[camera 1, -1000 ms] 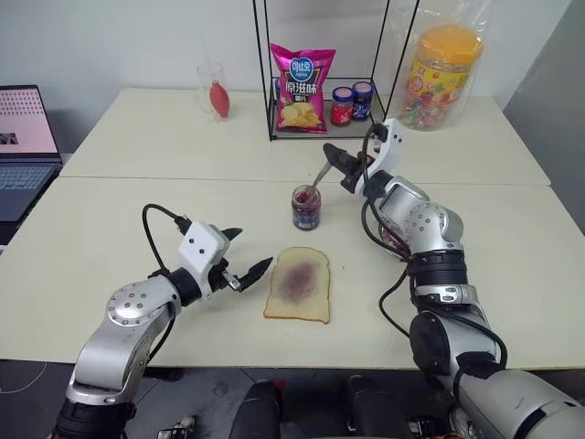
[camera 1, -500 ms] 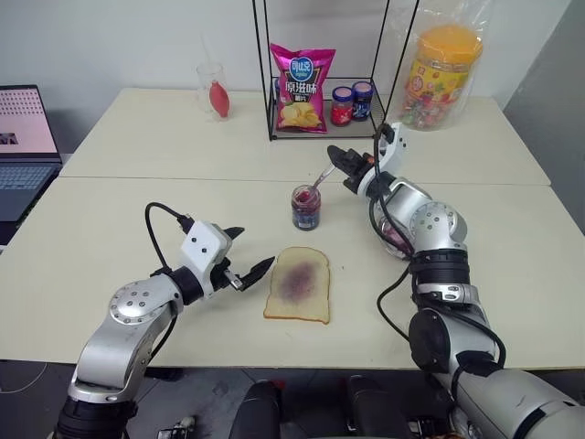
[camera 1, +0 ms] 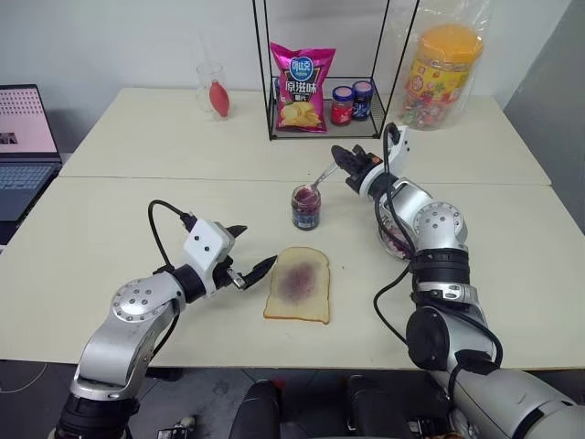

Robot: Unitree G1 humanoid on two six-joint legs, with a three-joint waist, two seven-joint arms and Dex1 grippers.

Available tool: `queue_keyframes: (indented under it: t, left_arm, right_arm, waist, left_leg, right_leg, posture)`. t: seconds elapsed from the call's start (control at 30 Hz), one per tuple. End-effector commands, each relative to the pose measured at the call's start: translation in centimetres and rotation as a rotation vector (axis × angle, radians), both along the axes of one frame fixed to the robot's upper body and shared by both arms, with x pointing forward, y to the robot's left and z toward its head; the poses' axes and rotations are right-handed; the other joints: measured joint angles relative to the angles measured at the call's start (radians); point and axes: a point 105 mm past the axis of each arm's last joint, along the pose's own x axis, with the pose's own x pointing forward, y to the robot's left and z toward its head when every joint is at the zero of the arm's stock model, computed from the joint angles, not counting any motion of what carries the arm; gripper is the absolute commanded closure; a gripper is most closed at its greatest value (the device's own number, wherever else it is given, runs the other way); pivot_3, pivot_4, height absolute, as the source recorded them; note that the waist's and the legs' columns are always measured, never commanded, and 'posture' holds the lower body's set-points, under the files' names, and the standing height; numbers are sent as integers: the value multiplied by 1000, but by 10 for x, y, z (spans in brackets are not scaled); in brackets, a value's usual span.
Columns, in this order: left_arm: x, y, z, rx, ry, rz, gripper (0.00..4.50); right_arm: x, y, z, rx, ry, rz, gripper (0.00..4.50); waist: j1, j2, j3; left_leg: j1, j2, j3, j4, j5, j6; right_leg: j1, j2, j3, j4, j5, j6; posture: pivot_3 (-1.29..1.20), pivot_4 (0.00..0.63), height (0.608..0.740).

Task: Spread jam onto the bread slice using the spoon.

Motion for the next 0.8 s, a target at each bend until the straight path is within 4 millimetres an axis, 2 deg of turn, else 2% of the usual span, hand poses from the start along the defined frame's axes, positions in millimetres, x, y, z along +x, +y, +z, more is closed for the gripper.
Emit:
queue_keyframes:
  t: [0.03, 0.17, 0.53, 0.8]
  left_arm:
    - [0, -3, 9, 2, -41, -12, 0]
    - [1, -4, 10, -2, -44, -11, 0]
    - [2, 0, 11, -6, -49, 3, 0]
    - [0, 9, 12, -7, -55, 16, 0]
  right_arm:
    - [-1, 0, 19, 60, -32, 5, 4491]
    - [0, -4, 20, 86, -24, -6, 4491]
    - [0, -9, 23, 144, -3, -16, 4491]
    - [-8, -13, 44, 168, -68, 7, 4491]
  waist:
    - [0, 0, 0]
    - [0, 0, 0]
    - [0, 0, 0]
    - [0, 0, 0]
  left_leg:
    - [0, 0, 0, 0, 0, 0]
    - [-6, 0, 0, 1, 0, 0]
    - [-7, 0, 0, 0, 0, 0]
    - [-7, 0, 0, 0, 0, 0]
  right_leg:
    - [0, 0, 0, 0, 0, 0]
    - [-7, 0, 0, 1, 0, 0]
    - [-7, 0, 0, 1, 0, 0]
    - [-7, 0, 0, 1, 0, 0]
  posture:
    - [0, 150, 740]
    - [0, 150, 740]
    - [0, 150, 740]
    - [0, 150, 740]
